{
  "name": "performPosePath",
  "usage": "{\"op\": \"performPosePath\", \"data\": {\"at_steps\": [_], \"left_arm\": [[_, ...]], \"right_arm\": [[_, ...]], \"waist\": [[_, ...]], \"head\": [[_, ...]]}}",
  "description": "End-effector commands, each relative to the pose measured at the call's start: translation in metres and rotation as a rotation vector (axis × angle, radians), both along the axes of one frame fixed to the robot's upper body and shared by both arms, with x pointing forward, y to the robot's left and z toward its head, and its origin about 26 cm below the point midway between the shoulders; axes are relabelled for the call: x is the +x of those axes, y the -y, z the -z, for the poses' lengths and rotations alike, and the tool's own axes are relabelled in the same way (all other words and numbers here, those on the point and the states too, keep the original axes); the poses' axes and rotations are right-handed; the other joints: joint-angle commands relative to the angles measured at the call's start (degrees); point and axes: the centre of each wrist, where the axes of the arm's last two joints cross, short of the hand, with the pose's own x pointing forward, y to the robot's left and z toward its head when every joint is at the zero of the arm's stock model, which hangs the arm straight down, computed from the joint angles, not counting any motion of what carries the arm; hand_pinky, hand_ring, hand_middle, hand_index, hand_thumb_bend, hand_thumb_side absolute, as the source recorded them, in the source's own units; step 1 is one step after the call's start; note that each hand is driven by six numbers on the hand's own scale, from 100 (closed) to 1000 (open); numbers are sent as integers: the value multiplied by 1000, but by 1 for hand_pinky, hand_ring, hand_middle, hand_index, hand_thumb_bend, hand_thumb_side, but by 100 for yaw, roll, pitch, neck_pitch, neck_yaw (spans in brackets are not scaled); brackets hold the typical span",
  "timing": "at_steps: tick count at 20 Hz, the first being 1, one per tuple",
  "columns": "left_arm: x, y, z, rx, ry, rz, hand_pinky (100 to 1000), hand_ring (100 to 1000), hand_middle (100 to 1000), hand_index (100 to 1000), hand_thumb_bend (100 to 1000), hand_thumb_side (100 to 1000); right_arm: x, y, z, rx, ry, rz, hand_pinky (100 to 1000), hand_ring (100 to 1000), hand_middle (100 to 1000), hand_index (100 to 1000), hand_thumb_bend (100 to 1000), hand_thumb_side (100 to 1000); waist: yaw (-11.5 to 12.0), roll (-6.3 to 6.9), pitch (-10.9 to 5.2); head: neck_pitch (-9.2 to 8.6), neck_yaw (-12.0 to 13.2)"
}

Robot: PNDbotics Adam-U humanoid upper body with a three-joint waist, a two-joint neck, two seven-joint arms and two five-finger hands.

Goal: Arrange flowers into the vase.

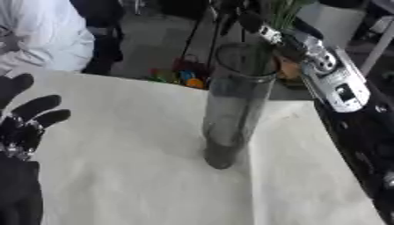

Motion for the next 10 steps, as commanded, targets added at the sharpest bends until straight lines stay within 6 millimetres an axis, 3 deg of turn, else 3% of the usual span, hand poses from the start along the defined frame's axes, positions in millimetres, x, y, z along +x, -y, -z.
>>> {"op": "performPosePath", "data": {"at_steps": [1,10], "left_arm": [[-4,1,-5,-2,23,12,714,739,804,862,238,943],[-4,1,-5,-1,22,13,714,739,805,862,238,943]], "right_arm": [[-10,11,-21,-31,50,36,1000,1000,601,1000,458,1000],[-11,11,-19,-111,48,49,1000,1000,618,1000,482,1000]], "waist": [[-16,63,-202],[-33,56,-221]], "head": [[-48,18],[-63,27]]}}
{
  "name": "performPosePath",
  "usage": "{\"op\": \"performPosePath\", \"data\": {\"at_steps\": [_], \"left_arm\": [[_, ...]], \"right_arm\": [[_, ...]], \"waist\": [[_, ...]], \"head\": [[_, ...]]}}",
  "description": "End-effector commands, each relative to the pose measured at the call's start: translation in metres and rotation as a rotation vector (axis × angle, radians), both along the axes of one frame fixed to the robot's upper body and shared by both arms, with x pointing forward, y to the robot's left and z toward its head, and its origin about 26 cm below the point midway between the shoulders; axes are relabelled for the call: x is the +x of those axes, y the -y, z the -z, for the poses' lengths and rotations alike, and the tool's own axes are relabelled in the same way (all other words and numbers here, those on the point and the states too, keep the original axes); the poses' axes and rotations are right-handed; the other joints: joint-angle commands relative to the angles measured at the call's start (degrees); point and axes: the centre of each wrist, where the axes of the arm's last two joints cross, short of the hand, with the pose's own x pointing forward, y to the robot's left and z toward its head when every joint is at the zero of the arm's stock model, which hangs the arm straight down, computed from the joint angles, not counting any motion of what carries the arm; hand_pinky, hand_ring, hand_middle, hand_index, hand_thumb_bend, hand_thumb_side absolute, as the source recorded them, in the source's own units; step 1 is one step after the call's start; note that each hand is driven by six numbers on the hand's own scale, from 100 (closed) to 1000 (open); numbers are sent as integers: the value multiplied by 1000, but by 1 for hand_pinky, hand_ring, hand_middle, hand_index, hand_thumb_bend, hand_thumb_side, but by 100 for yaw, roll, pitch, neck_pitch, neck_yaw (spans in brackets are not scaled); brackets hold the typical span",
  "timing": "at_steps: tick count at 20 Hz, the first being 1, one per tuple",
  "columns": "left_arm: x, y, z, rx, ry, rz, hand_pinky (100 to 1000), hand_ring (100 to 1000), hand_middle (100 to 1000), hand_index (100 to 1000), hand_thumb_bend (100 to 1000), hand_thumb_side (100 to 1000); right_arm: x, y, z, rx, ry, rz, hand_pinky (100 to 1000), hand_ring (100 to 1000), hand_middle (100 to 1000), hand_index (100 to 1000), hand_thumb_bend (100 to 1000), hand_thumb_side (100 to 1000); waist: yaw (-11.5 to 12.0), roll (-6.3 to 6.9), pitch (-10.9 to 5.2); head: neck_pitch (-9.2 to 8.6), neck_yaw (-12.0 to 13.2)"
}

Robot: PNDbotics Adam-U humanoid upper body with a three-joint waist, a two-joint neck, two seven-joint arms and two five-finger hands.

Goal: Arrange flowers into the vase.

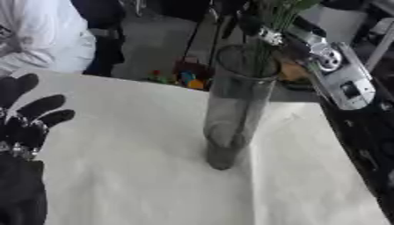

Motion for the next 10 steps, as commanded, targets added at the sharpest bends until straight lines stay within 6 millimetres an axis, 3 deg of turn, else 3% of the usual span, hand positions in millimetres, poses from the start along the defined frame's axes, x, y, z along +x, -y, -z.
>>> {"op": "performPosePath", "data": {"at_steps": [1,10], "left_arm": [[-3,1,-5,-2,21,11,714,740,805,862,237,943],[-3,0,-4,-1,16,10,715,741,807,862,236,943]], "right_arm": [[-10,9,-18,-57,53,23,1000,1000,625,1000,487,1000],[-13,14,-22,-167,55,37,1000,1000,652,1000,472,1000]], "waist": [[-9,56,-198],[-42,60,-219]], "head": [[-61,5],[-32,18]]}}
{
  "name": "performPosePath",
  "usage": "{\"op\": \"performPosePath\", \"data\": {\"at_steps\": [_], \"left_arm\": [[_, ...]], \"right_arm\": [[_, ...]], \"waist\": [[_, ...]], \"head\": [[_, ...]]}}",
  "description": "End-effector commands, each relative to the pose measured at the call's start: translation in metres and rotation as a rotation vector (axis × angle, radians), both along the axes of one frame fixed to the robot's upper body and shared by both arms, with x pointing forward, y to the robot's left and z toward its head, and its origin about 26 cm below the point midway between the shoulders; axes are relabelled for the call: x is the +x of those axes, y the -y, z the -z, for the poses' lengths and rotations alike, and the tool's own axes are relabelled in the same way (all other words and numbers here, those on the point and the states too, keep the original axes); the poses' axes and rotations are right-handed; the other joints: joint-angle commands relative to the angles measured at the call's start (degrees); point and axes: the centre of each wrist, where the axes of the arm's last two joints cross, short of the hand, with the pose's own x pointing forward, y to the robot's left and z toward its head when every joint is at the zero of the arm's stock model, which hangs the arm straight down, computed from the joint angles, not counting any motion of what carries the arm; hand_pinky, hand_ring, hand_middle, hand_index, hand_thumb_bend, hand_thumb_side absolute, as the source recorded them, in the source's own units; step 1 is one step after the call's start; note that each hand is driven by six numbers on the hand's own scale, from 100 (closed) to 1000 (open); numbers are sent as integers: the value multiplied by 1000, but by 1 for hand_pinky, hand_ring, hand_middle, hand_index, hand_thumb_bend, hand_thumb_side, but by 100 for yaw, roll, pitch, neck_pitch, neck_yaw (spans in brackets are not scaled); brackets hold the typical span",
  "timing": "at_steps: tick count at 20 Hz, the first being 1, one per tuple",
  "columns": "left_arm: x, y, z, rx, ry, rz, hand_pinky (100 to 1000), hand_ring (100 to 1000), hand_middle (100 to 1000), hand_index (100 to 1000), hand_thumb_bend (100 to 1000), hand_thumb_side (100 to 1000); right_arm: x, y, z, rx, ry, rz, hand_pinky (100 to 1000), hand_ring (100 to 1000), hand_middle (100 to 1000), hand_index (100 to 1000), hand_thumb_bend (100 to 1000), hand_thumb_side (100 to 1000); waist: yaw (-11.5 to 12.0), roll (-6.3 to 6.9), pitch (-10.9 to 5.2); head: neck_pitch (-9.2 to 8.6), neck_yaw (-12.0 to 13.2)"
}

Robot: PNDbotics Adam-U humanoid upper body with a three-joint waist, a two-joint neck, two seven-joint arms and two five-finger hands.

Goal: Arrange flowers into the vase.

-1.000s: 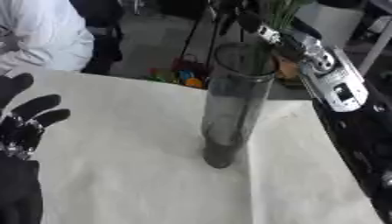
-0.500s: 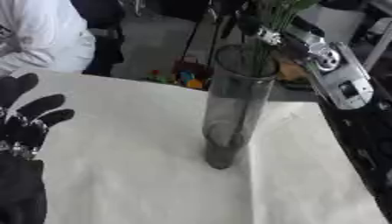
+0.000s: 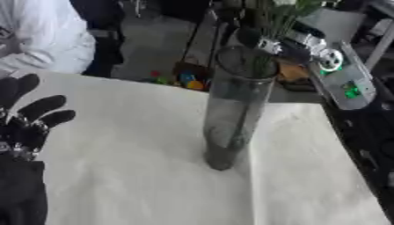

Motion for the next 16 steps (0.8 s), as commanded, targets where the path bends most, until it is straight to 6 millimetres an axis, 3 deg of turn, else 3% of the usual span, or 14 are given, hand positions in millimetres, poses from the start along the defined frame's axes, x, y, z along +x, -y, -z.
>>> {"op": "performPosePath", "data": {"at_steps": [1,13,16], "left_arm": [[-3,1,-4,-3,19,10,715,741,807,862,236,943],[-4,1,-3,3,15,14,715,742,808,863,235,943],[-4,1,-3,4,16,15,715,743,808,863,234,943]], "right_arm": [[-12,11,-21,-46,60,26,1000,1000,656,1000,471,1000],[-15,20,-30,-135,90,52,1000,1000,732,1000,468,1000],[-14,21,-29,-143,92,44,1000,1000,736,1000,505,958]], "waist": [[-19,61,-204],[-52,58,-222],[-48,54,-218]], "head": [[-30,14],[-33,24],[-38,26]]}}
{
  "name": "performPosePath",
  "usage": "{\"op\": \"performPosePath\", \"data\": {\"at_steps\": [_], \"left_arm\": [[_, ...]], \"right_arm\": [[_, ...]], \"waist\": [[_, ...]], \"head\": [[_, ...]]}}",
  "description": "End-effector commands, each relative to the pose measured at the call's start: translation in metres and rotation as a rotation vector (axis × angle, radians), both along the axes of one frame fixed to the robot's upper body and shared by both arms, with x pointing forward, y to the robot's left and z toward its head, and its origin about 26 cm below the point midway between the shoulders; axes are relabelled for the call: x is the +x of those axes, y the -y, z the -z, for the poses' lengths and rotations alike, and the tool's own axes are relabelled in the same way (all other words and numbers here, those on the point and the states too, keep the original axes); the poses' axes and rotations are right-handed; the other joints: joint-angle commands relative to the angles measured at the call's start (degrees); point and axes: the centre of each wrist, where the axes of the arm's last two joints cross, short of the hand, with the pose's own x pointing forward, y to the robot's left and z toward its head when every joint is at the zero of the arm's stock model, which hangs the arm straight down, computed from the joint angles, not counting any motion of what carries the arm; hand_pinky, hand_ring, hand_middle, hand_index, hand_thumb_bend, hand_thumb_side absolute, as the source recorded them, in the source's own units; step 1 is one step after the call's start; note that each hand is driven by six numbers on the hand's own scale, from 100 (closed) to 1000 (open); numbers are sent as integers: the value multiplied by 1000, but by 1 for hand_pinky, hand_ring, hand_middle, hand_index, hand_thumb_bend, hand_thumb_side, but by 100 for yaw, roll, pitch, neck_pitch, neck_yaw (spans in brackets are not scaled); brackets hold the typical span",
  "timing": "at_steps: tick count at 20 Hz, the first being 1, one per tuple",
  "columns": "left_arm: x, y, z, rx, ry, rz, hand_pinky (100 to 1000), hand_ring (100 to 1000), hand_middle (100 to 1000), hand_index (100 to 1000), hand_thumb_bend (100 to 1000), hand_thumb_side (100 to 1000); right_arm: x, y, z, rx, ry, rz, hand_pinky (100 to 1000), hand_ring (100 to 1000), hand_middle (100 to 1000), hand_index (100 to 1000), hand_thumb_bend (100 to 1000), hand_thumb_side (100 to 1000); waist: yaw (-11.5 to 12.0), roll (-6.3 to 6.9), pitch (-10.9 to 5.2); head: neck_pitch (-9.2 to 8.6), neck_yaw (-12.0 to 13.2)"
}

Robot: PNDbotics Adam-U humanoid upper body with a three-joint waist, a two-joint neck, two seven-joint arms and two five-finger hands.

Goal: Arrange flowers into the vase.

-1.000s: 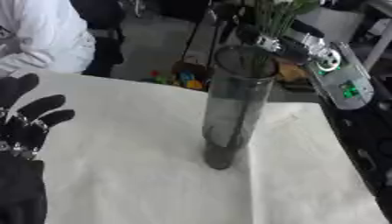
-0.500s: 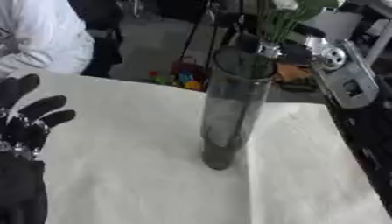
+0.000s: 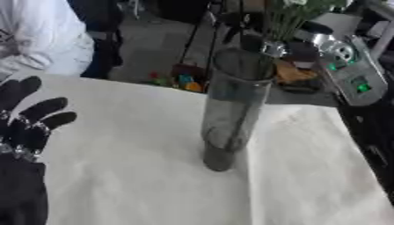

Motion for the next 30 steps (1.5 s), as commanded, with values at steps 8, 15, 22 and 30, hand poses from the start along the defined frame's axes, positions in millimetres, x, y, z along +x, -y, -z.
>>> {"op": "performPosePath", "data": {"at_steps": [8,15,22,30], "left_arm": [[-4,2,-6,4,26,17,717,744,809,863,233,944],[-4,2,-5,7,24,17,716,744,809,863,233,944],[-4,1,-4,12,20,15,716,745,811,862,232,944],[-4,1,-3,14,17,14,717,747,812,861,230,945]], "right_arm": [[-7,11,-18,-133,28,-28,1000,1000,762,1000,558,874],[-2,15,-14,-213,-30,-32,1000,1000,792,1000,654,872],[-1,20,-15,-228,-33,-22,1000,1000,800,1000,641,890],[0,21,-14,-228,-34,-30,1000,1000,800,1000,631,890]], "waist": [[-11,24,-172],[-15,-7,-187],[-46,-21,-206],[-72,-3,-205]], "head": [[-35,11],[-45,-37],[-48,-30],[-42,-21]]}}
